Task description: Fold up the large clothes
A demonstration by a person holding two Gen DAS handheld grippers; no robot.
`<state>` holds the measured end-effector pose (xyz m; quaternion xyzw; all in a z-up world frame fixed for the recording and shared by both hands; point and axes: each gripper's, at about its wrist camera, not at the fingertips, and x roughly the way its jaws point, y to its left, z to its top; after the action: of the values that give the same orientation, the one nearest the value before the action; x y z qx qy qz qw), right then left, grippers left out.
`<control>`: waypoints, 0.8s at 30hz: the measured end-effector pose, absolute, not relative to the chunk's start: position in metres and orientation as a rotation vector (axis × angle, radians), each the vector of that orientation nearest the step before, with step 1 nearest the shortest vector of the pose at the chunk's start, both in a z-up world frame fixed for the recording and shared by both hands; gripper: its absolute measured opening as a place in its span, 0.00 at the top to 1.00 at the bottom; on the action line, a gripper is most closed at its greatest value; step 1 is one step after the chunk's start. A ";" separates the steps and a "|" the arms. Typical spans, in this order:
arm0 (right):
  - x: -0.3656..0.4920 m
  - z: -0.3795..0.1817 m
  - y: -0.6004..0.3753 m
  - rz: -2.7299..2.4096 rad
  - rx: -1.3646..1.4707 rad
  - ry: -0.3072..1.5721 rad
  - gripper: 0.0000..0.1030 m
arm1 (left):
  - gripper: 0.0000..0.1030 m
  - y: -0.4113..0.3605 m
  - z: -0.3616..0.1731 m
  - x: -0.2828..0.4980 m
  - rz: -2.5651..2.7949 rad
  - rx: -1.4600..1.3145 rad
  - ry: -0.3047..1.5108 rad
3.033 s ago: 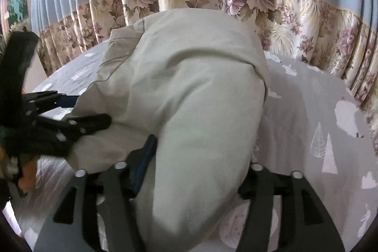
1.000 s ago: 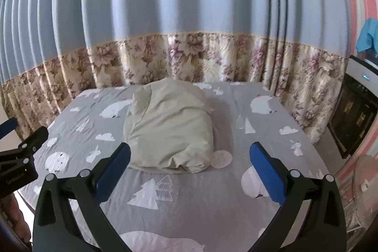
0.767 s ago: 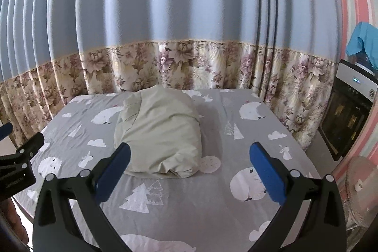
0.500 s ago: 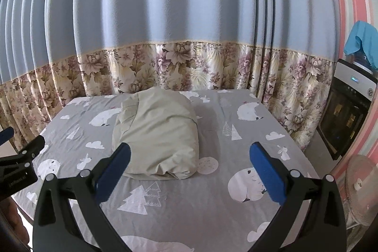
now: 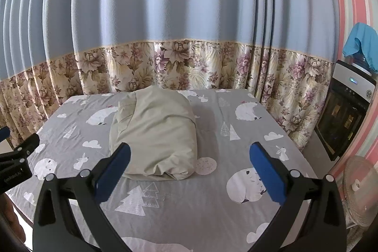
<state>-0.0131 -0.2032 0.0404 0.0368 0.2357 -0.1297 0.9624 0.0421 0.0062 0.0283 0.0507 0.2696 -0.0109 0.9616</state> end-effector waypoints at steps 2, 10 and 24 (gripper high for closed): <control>-0.013 0.041 -0.203 -0.264 0.073 0.476 0.02 | 0.03 0.007 0.029 0.042 -0.023 0.105 0.544; -0.013 0.040 -0.205 -0.264 0.074 0.478 0.02 | 0.03 0.007 0.028 0.044 -0.014 0.091 0.551; -0.013 0.034 -0.211 -0.270 0.073 0.488 0.02 | 0.03 -0.001 0.024 0.047 -0.015 0.083 0.567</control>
<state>-0.0131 -0.2111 0.0344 0.0362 0.2410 -0.1335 0.9606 0.0475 -0.0013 0.0238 0.0411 0.2797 -0.0072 0.9592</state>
